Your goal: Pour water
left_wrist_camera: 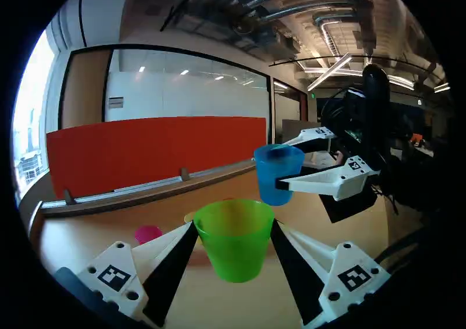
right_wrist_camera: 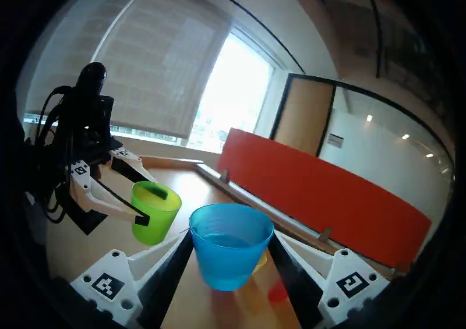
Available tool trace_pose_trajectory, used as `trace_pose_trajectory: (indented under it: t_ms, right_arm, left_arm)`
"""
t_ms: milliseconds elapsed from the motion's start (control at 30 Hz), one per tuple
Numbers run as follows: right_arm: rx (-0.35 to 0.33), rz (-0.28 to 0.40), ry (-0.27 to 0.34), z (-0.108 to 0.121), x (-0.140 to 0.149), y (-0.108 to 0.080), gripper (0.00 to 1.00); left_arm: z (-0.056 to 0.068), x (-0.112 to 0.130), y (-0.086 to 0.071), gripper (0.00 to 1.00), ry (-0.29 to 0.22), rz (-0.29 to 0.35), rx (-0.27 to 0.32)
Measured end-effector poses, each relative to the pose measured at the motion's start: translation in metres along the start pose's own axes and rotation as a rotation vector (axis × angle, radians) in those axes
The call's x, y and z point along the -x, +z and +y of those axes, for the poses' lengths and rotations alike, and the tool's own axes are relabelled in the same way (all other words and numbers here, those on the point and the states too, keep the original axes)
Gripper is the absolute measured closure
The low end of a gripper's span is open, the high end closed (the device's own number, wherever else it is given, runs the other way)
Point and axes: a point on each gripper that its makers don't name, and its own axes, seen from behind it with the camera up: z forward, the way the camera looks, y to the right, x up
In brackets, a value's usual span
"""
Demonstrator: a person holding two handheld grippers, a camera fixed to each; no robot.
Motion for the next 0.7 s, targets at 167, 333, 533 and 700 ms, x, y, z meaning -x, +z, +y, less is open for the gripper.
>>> trace_pose_trajectory:
  t_ms: [167,333,533,700]
  right_arm:
    - [-0.006,0.001,-0.048,0.001,-0.008,0.003,0.09]
    - [-0.019,0.006,-0.085,0.0,-0.016,0.007,0.09]
    - [-0.032,0.011,-0.14,-0.001,-0.022,0.012,0.09]
    - [-0.038,0.014,-0.199,-0.002,-0.027,0.016,0.09]
  left_arm:
    - [0.006,0.002,0.001,0.12,0.007,-0.003,0.007]
    - [0.012,0.003,0.002,0.12,0.004,-0.001,0.018]
    - [0.018,0.005,0.003,0.12,0.009,-0.002,0.025]
    - [0.022,0.006,0.005,0.12,0.009,-0.001,0.03]
